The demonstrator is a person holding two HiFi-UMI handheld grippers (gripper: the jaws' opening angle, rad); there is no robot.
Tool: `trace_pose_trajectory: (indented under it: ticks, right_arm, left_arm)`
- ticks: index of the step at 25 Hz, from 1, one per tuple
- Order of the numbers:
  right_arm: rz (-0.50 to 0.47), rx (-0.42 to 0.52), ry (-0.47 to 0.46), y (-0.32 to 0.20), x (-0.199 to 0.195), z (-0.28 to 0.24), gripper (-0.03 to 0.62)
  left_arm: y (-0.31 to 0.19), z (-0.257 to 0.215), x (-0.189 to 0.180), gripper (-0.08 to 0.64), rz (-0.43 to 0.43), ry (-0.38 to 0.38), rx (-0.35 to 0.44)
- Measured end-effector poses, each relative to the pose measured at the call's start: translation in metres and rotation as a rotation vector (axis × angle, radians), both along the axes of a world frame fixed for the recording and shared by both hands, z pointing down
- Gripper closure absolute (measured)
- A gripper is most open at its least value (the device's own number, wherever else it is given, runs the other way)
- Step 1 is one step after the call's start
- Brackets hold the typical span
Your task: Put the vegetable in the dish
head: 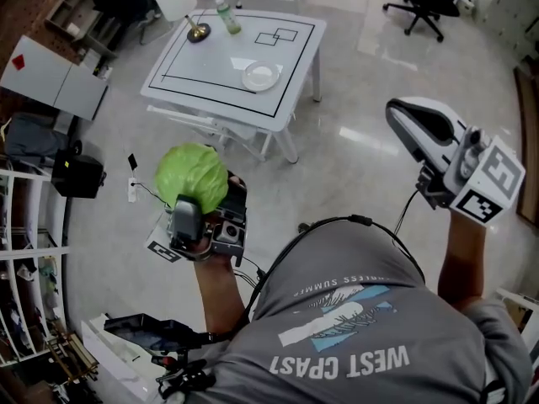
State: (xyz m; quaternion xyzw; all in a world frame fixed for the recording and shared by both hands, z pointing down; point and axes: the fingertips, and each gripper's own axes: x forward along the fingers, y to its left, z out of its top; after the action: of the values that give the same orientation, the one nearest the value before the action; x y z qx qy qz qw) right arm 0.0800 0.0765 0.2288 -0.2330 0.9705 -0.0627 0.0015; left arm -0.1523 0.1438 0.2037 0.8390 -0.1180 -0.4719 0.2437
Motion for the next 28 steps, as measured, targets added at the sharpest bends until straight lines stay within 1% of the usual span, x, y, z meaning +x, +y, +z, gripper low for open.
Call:
trace_pose_trajectory:
  ticks: [5,9,14,16,18,21,23,28]
  right_arm:
    - [0.014,0.008,0.007,-0.001,-0.01,0.003,0.584]
    - [0.007,-0.002,0.018,-0.014,-0.018,-0.001,0.584]
    - [-0.013,0.0,0.01,-0.02,-0.006,-0.014,0.584]
    - [-0.028,0.0,0.003,-0.039,-0.001,-0.015,0.584]
    - [-0.036,-0.005,0.001,-0.068,0.007,-0.009,0.584]
    - [-0.045,-0.026,0.007,-0.102,0.02,0.004,0.584]
    - [-0.058,-0.026,0.015,-0.123,0.027,0.007,0.584]
    - [-0.089,-0.012,0.02,-0.15,0.042,0.002,0.584]
  left_arm:
    - [-0.003,0.009,-0.008,0.227,0.012,-0.01,-0.006]
    - [-0.017,0.005,-0.014,0.227,0.012,-0.007,-0.009]
    - [-0.019,-0.005,0.001,0.227,-0.011,0.002,-0.025]
    - [-0.033,-0.004,0.006,0.227,-0.032,-0.022,-0.016]
    - [-0.058,0.003,0.009,0.227,-0.053,-0.038,-0.006]
    - [-0.089,0.008,0.024,0.227,-0.051,-0.009,-0.016]
    - [-0.106,0.011,0.033,0.227,-0.059,-0.01,-0.017]
    - [-0.131,0.008,0.057,0.227,-0.069,-0.044,-0.038]
